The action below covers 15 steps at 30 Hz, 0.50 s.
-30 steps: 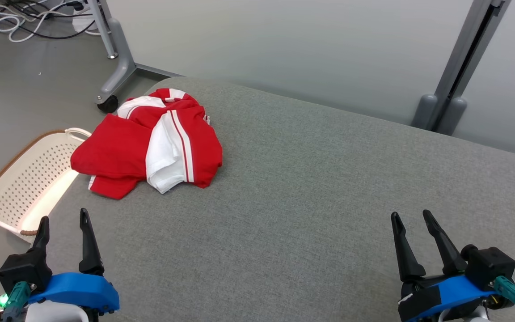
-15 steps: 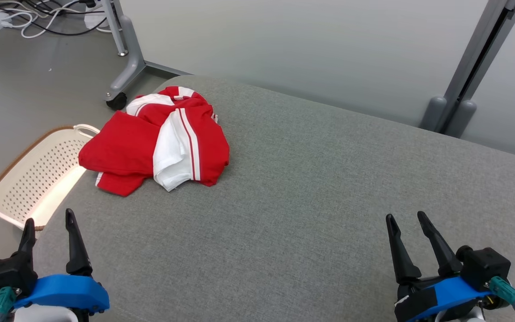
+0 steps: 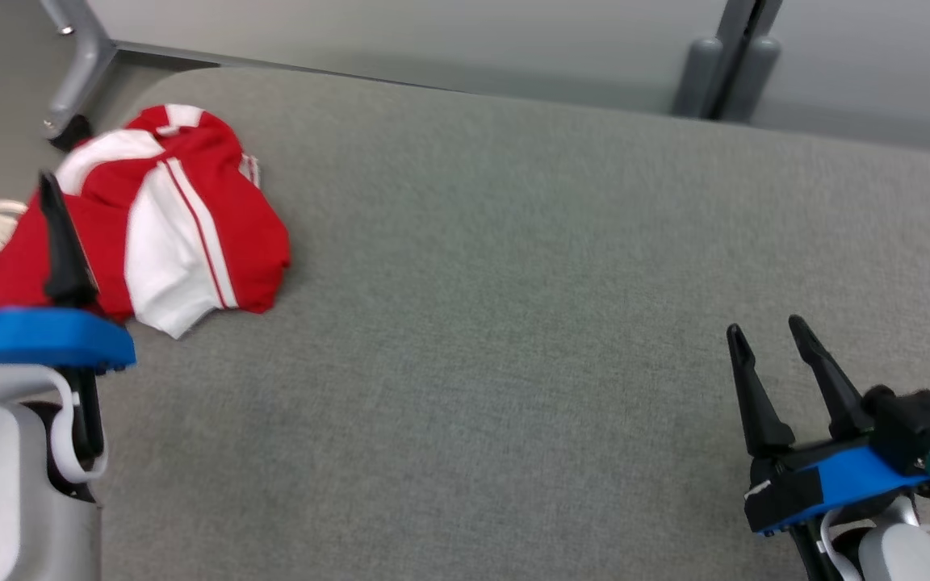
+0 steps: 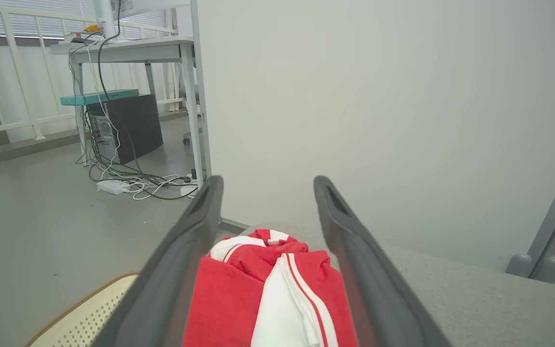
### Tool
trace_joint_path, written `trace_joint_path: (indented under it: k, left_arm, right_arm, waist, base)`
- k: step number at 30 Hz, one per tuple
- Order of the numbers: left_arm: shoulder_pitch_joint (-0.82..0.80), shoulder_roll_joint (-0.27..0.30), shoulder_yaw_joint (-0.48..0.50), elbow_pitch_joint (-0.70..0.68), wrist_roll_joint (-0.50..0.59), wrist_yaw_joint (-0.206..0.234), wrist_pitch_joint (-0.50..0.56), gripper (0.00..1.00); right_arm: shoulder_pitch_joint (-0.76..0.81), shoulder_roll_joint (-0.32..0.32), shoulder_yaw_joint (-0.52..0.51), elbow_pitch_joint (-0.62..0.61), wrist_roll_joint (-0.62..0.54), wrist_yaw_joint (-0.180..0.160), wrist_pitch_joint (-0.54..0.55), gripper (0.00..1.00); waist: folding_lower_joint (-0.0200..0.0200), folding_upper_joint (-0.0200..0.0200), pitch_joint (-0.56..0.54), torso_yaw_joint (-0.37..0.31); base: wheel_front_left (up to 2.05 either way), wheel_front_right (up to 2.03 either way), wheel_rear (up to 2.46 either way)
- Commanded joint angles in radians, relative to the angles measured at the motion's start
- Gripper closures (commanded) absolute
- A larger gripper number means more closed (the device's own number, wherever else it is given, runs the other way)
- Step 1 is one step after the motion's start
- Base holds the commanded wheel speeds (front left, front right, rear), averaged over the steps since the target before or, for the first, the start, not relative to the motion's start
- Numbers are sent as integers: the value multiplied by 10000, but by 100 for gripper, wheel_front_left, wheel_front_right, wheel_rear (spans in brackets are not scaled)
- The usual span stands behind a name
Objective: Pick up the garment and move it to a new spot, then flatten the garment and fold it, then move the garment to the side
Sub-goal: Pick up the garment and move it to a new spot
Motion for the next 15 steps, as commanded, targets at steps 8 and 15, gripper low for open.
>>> trace_joint_path:
  k: [8, 15]
  left_arm:
    - [-2935, 1079, 122, 1995, 15, -396, -45, 0]
    - [-4210, 1834, 140, 4192, 46, -596, 174, 0]
  right_arm:
    - [-569, -504, -410, -859, -258, 4, 247, 0]
    - [-656, -730, -780, -1455, -305, 4, 380, 0]
  waist:
    - [-2, -1, 1459, -1131]
    - [-2, -1, 2260, -1640]
  base:
    - [0, 0, 0]
    - [0, 0, 0]
